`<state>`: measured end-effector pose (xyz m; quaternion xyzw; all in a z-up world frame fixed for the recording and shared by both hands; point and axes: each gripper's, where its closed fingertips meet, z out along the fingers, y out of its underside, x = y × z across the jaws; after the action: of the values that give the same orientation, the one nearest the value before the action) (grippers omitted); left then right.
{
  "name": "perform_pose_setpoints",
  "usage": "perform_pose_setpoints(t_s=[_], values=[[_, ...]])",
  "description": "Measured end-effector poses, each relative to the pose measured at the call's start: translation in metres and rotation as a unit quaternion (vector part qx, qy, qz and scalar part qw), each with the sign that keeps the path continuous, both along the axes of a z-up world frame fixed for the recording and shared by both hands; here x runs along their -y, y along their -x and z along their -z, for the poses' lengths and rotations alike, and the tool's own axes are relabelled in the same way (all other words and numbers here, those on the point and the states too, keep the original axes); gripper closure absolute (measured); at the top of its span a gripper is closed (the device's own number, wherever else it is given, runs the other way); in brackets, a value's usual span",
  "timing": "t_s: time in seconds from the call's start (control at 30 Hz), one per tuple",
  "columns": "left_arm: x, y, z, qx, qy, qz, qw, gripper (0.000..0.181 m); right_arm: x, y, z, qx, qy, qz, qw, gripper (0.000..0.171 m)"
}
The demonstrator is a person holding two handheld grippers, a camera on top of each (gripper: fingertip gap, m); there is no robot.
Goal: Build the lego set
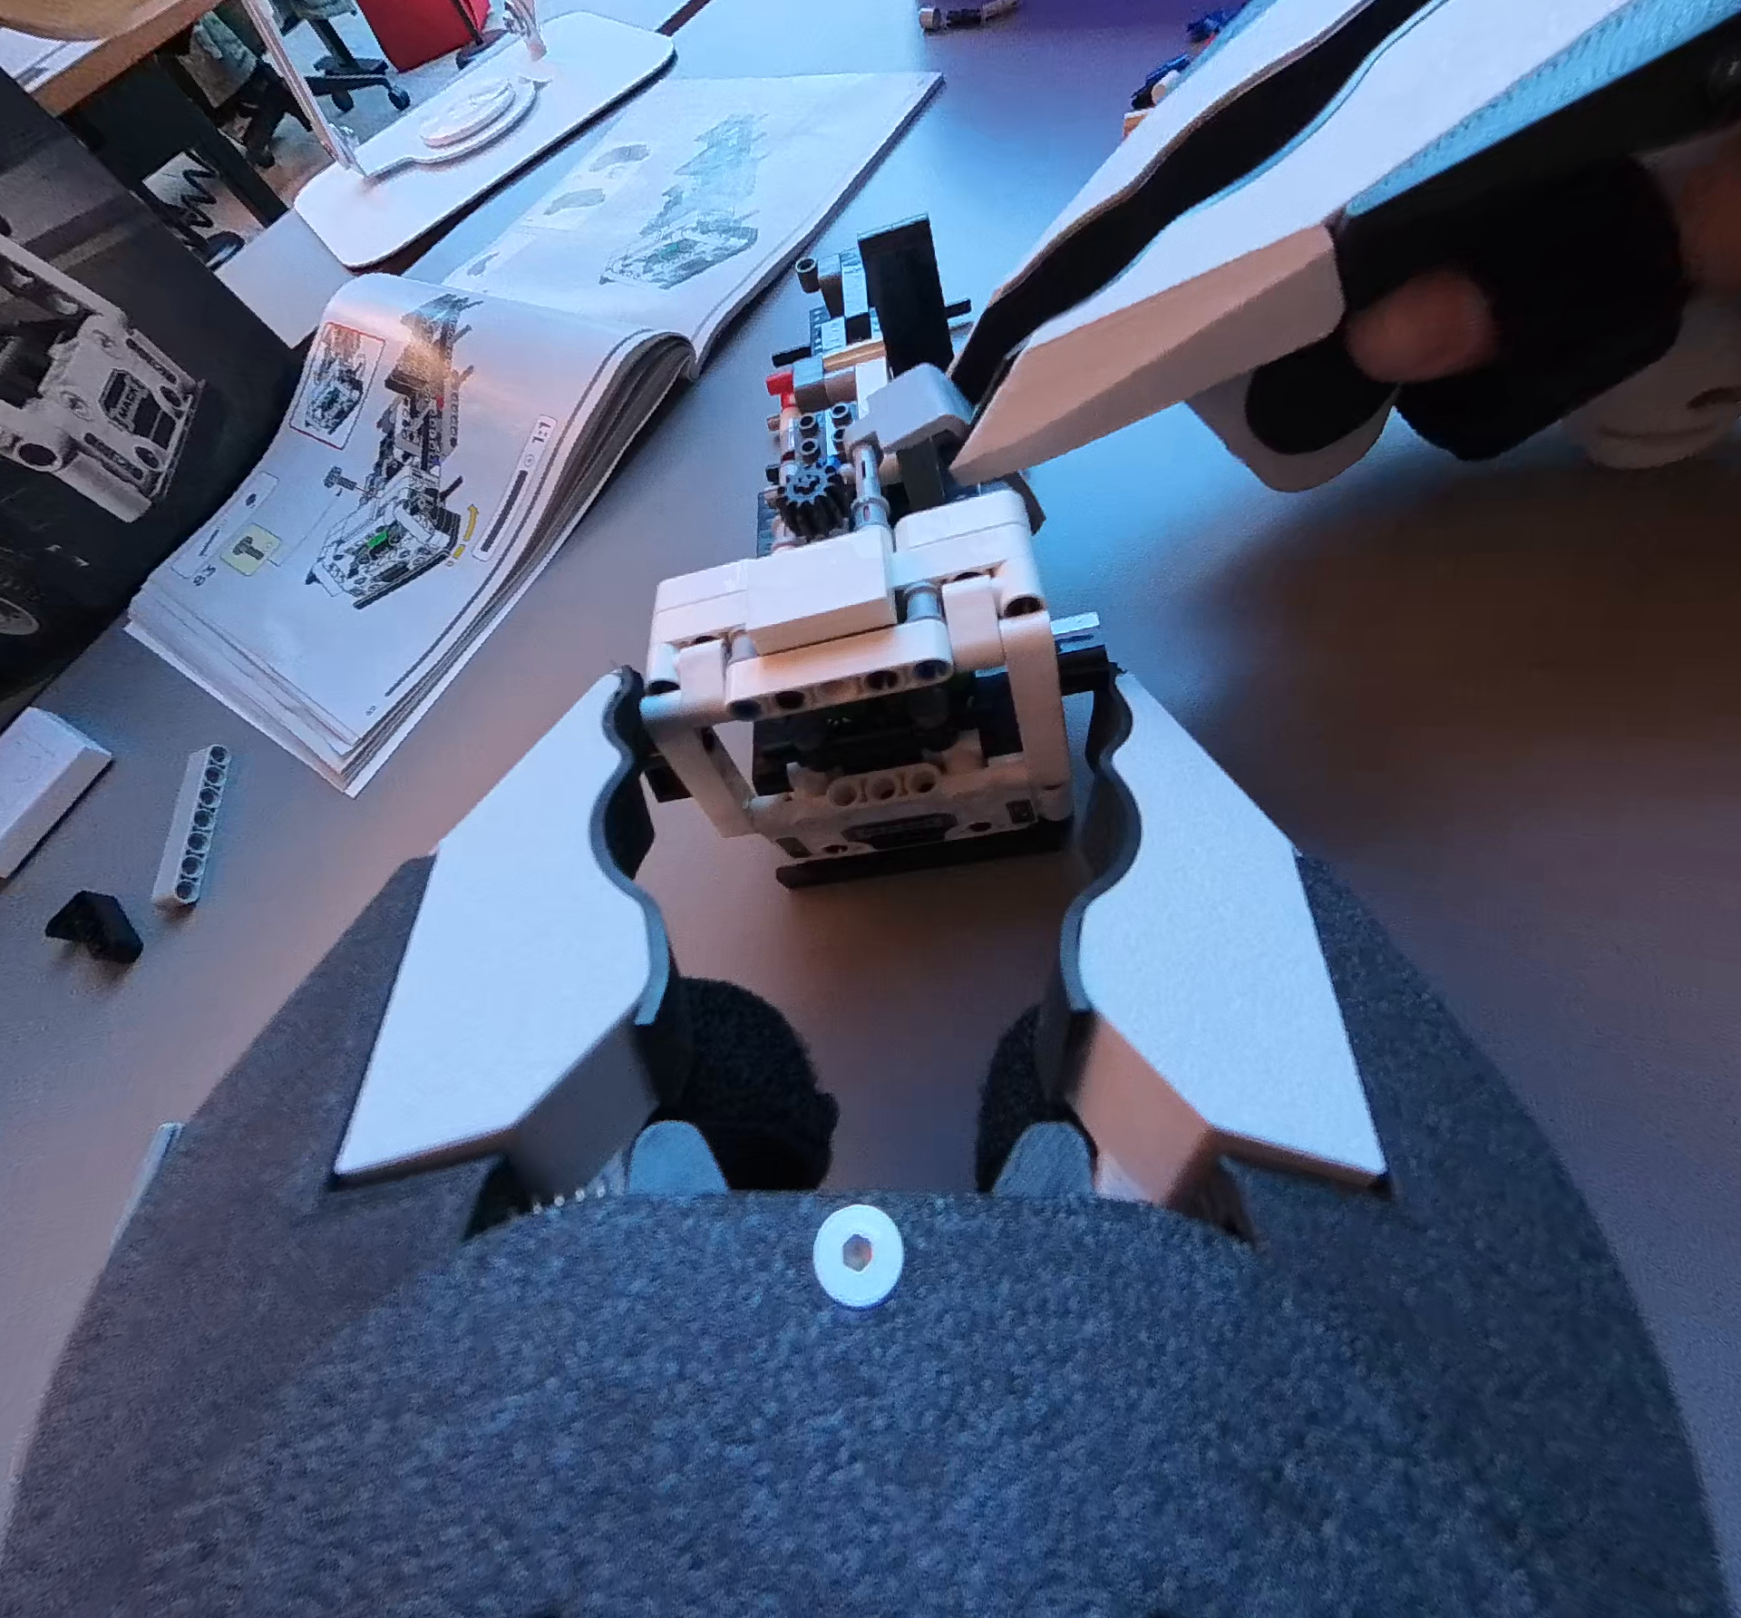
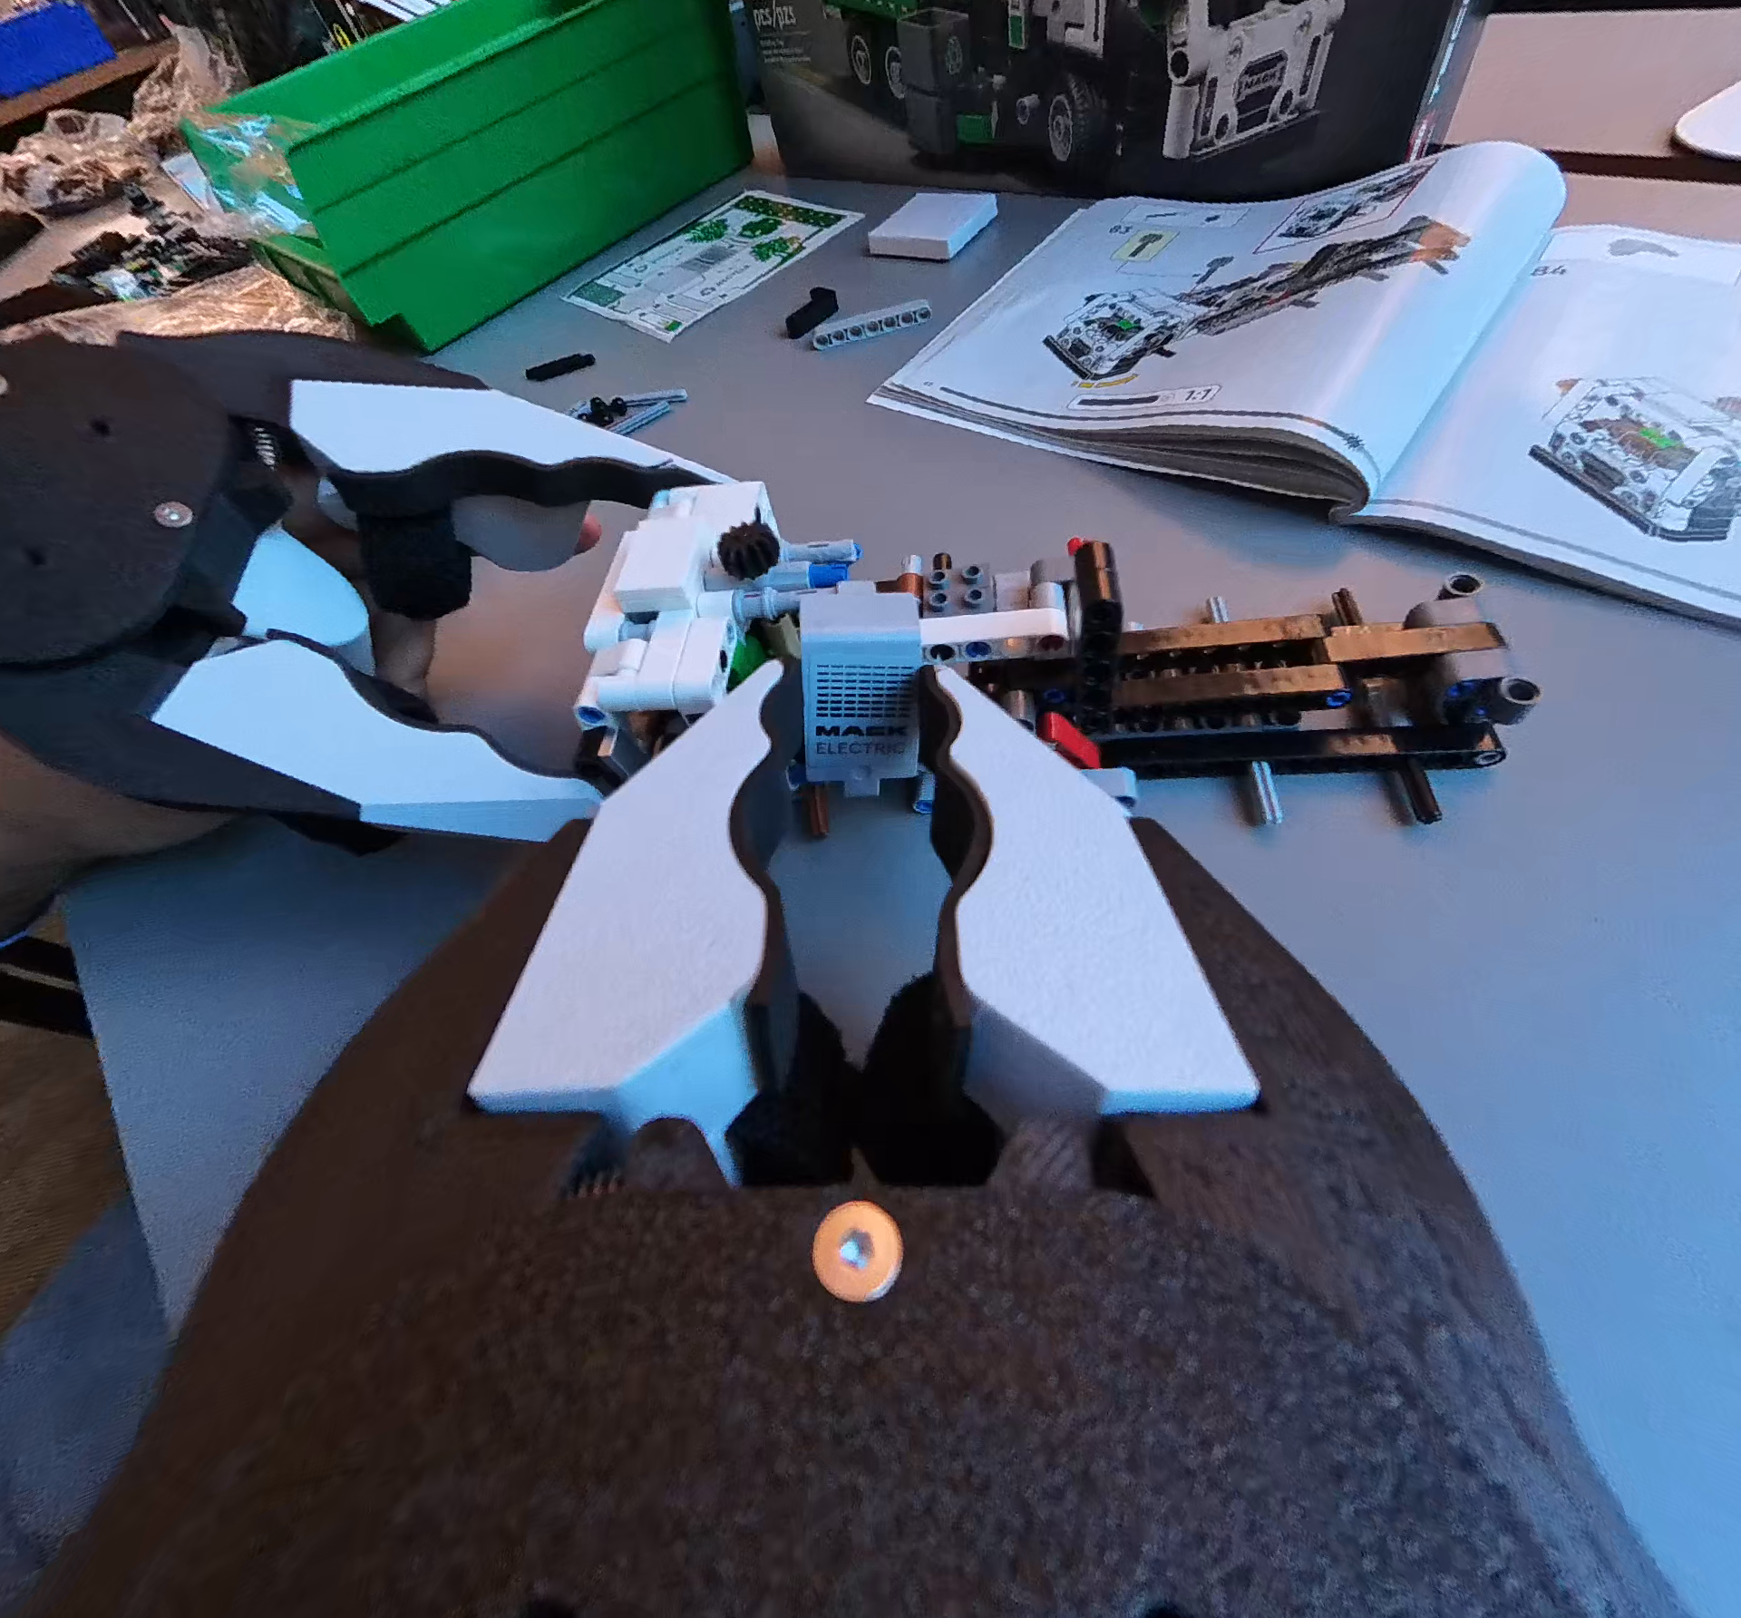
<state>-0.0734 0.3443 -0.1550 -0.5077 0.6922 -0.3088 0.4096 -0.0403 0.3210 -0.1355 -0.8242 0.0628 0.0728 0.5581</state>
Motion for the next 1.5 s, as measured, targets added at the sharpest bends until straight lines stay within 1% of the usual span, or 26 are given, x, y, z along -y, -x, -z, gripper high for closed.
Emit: perform_pose_setpoints(t_s=[0.1,0.33,0.43,0.6,0.87,1.0,1.13,1.3,1.5], values=[[0.0,0.0001,0.0,0.0,0.002,-0.001,1.0,0.089,-0.0007,0.0004,0.0018,0.018,0.007,0.002,1.0,0.148],[0.0002,0.0003,0.0,0.0,0.002,-0.001,1.0,0.089,-0.0013,0.0007,0.0035,0.021,0.012,-0.012,1.0,0.148],[0.0002,0.0003,0.0001,0.0,0.001,-0.001,1.0,0.089,-0.0011,0.0009,0.0037,0.006,0.012,-0.012,1.0,0.148],[0.0002,0.0004,-0.0001,0.0,0.003,-0.001,1.0,0.089,-0.0018,0.0008,0.0031,-0.046,0.007,-0.014,0.999,0.148],[0.0,0.0005,-0.0003,0.0,0.005,-0.003,1.0,0.089,-0.002,0.0015,0.0028,-0.028,0.006,0.006,1.0,0.148],[-0.0001,0.0005,-0.0007,0.0,0.009,-0.005,1.0,0.089,-0.0038,0.0003,0.002,-0.061,0.0,0.019,0.998,0.148],[0.0007,0.0006,-0.0001,0.0,0.0,-0.005,1.0,0.089,-0.0047,-0.0003,0.0025,-0.078,0.006,0.012,0.997,0.149],[0.0006,0.0004,-0.0001,0.0,-0.001,-0.006,1.0,0.089,-0.0043,-0.0001,0.0023,-0.069,0.002,0.018,0.997,0.148],[0.0,0.0008,-0.0006,0.0,0.006,-0.007,1.0,0.089,-0.0043,0.0009,0.0013,-0.027,0.001,0.031,0.999,0.148]])
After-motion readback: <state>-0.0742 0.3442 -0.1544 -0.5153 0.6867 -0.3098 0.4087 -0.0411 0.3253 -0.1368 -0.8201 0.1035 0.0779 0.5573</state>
